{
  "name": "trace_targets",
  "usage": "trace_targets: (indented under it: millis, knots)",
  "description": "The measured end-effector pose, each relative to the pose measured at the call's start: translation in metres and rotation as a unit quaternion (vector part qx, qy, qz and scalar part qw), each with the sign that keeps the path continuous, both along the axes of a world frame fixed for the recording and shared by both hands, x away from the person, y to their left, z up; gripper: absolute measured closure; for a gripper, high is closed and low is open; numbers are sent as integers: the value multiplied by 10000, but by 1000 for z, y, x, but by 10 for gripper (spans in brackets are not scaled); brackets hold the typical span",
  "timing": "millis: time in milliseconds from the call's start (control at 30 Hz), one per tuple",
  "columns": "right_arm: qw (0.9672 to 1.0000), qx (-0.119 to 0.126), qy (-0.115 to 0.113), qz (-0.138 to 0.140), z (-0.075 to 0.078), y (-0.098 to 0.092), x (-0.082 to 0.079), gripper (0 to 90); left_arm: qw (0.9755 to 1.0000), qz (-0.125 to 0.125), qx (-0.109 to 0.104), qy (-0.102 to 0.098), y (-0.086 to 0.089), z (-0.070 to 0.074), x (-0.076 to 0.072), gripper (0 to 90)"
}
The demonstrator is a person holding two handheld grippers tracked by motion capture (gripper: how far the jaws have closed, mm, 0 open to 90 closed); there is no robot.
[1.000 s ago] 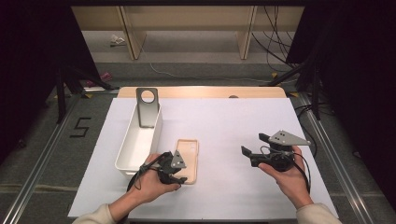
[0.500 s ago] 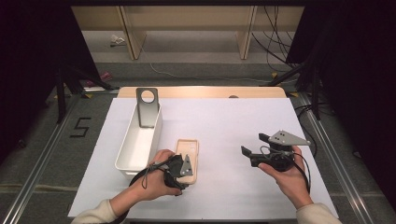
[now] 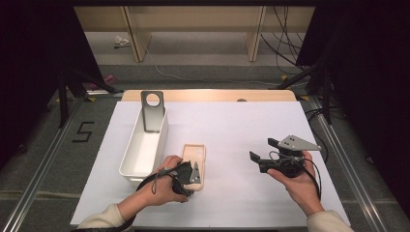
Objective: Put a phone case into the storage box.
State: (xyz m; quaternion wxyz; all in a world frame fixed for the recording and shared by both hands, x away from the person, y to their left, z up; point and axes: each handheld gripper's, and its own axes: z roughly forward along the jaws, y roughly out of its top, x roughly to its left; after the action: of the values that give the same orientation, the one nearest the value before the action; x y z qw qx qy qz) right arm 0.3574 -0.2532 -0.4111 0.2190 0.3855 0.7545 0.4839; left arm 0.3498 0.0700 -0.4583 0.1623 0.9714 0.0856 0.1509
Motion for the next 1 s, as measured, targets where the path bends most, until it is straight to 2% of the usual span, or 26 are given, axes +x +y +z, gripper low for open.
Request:
trace_targets:
  millis: [267,633,833,1000]
  knots:
    - [10000,0,4,-2,0,0,0,160,9998,-129,169,-61,-3,-4,2,290]
    - [10000,3,2,19,0,0,0,160,9996,-181,216,-82,-5,-5,3,299]
    - [10000,2,5,12,0,0,0,160,9994,-233,245,-40,-5,-4,4,328]
    - [10000,-3,12,19,0,0,0,160,9992,-283,241,110,-5,-4,5,385]
